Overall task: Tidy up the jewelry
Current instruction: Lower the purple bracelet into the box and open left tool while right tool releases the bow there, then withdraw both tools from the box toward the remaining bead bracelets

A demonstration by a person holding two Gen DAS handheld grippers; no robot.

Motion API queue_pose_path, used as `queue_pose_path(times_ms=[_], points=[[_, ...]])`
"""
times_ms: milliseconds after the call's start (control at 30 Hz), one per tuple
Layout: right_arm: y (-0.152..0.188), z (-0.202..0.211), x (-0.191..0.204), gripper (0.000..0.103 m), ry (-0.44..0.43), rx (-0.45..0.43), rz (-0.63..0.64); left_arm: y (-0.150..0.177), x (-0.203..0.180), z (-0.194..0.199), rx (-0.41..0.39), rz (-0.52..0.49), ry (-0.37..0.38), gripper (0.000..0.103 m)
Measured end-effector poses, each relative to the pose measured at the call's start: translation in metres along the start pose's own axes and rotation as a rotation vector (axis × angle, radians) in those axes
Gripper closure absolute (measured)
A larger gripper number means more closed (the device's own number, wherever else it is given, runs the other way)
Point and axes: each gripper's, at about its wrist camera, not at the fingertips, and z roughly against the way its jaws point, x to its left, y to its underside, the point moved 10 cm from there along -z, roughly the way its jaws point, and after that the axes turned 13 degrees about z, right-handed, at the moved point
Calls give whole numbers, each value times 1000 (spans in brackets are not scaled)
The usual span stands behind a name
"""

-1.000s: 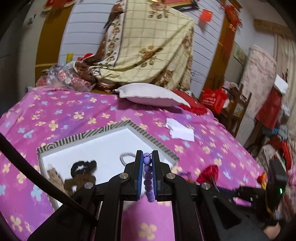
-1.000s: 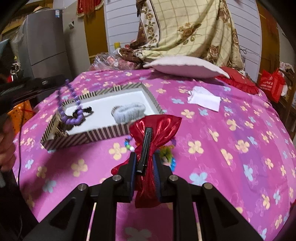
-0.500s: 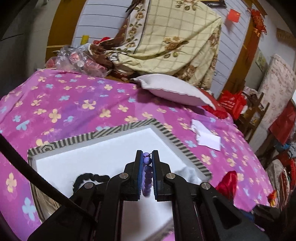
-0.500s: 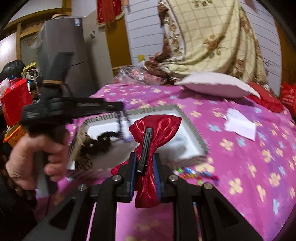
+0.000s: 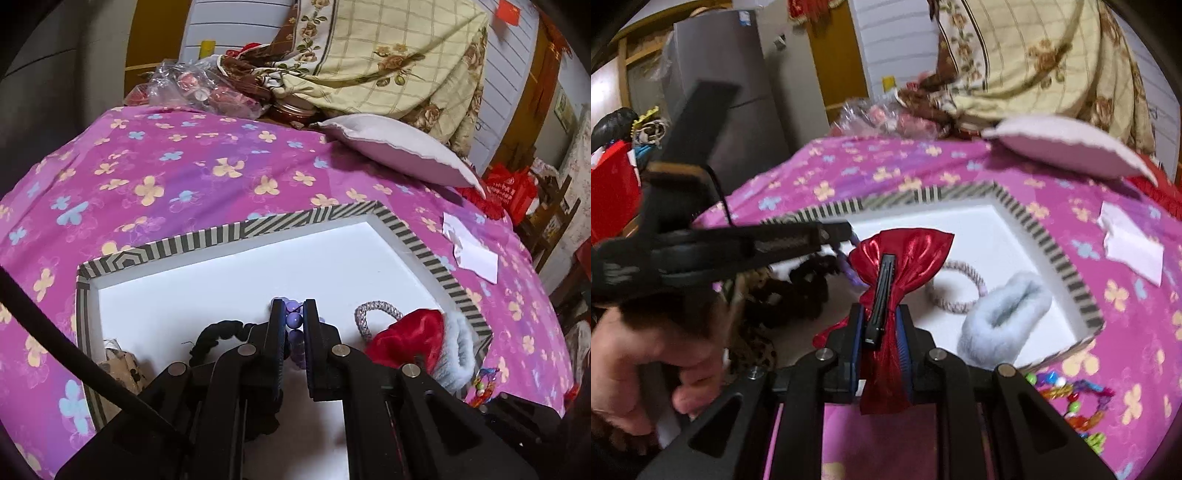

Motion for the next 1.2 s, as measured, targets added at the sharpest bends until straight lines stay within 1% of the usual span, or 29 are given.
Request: queue_pose_path(times_ms=[33, 100, 167, 233, 333, 400, 433, 467, 500, 600, 700, 800, 833, 867, 900, 967, 1033, 1100, 1200], points=[[3, -3, -1, 86, 5, 17, 4, 1, 0, 0, 0, -1, -2, 94], [7, -4, -1, 85, 0, 24, 1, 2, 1, -1, 7, 7, -4, 94], [11, -5, -5, 83, 13, 31, -8, 3, 3, -2, 12, 20, -6, 94], [14, -3, -8, 82, 6, 30, -15, 4, 6, -2, 18, 34, -10, 94], [13, 1, -11, 77, 9, 20, -21, 5, 12, -3, 29, 62, -20, 93], [12, 3, -12, 71, -6, 11, -29, 6, 14, -4, 41, 89, -4, 79], [11, 6, -11, 65, -8, 5, -30, 6, 14, -4, 46, 100, 4, 75], [10, 9, -11, 62, -6, -3, -29, 7, 14, -3, 47, 108, 11, 71], [8, 12, -11, 62, -2, -15, -28, 7, 14, -3, 46, 111, 12, 68], [1, 29, -14, 62, -2, -64, -40, 5, 13, 3, 27, 121, 13, 68], [-4, 61, -21, 62, -5, -127, -60, 3, 13, 12, 12, 143, 29, 68], [-2, 98, -42, 60, 61, -172, -79, 4, 9, 21, -7, 144, 39, 68], [4, 112, -56, 56, 96, -175, -97, 7, 4, 26, -15, 140, 50, 68], [10, 121, -68, 52, 125, -167, -113, 9, 0, 29, -19, 136, 61, 68], [20, 129, -82, 52, 159, -147, -131, 12, -6, 33, -22, 125, 80, 68], [48, 142, -108, 52, 230, -72, -162, 22, -24, 45, -27, 87, 130, 68], [74, 150, -123, 52, 267, -1, -195, 37, -47, 57, -20, 37, 193, 68], [97, 154, -130, 52, 273, 53, -231, 59, -73, 70, -6, -34, 253, 68], [114, 160, -135, 51, 303, 85, -234, 89, -98, 79, 26, -129, 304, 68]])
